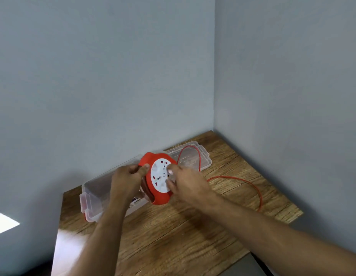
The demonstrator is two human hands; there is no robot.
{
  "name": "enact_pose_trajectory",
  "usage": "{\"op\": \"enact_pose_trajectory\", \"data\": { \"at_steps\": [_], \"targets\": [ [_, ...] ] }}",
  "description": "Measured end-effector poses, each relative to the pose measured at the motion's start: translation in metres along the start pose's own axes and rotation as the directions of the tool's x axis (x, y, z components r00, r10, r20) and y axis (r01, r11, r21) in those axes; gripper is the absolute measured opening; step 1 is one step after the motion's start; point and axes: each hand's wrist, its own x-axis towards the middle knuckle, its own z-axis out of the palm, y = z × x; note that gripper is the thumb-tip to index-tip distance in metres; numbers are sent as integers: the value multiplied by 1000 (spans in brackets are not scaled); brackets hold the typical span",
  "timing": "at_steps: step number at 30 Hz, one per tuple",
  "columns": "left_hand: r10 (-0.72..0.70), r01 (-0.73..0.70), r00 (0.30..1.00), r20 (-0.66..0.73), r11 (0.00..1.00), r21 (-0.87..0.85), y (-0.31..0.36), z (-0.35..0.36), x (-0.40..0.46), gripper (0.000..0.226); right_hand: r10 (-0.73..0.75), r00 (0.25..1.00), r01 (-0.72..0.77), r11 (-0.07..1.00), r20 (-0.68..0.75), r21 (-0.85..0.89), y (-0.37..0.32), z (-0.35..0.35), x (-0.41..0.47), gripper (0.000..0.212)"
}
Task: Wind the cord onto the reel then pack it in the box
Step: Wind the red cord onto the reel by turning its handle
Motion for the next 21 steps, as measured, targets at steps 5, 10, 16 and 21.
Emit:
{"op": "enact_pose_trajectory", "data": {
  "at_steps": [5,10,16,21],
  "targets": [
    [-10,11,999,51,999,-31,6,-8,12,27,-454,847,529,778,277,-339,21,-20,4,55],
    [59,-58,998,13,994,-92,9,-6,6,18,-343,934,357,901,100,-248,22,-26,12,59],
    [153,-149,988,22,983,-110,9,0,-7,10,-316,947,320,934,50,-160,22,-30,11,65],
    [141,-133,990,10,954,-269,6,1,-19,15,-257,965,263,955,56,-140,8,-25,13,62]
  ]
}}
